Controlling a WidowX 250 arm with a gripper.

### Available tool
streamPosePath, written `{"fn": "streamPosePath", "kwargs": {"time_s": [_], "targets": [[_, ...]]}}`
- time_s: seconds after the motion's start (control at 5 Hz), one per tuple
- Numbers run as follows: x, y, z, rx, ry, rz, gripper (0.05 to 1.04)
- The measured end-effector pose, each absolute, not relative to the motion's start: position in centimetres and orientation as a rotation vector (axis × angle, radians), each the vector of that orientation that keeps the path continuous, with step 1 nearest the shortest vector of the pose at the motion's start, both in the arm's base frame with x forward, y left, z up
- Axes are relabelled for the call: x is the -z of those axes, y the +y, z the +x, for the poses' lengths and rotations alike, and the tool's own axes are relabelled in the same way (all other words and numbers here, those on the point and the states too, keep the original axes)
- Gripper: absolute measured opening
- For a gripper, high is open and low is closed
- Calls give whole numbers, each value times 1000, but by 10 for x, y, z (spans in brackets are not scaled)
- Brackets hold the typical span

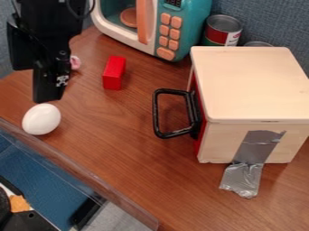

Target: Open the drawer

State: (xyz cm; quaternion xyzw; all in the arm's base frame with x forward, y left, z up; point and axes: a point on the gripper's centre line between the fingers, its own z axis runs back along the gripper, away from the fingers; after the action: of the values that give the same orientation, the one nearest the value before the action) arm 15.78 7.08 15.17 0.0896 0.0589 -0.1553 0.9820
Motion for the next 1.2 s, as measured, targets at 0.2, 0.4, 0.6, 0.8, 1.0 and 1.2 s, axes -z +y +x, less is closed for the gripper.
{"fn": "streamPosePath", "kwargs": {"time_s": [0.2, 0.4, 0.6, 0.8, 1.0, 1.2], "targets": [[-148, 68, 158, 299, 126, 170, 999], [-135, 49, 181, 155, 55, 140, 999], [-114, 43, 195, 18, -17, 125, 999], [-98, 34, 215, -196, -162, 96, 998], [-90, 33, 237, -348, -276, 59, 999], [-85, 33, 254, -471, -344, 20, 999]]}}
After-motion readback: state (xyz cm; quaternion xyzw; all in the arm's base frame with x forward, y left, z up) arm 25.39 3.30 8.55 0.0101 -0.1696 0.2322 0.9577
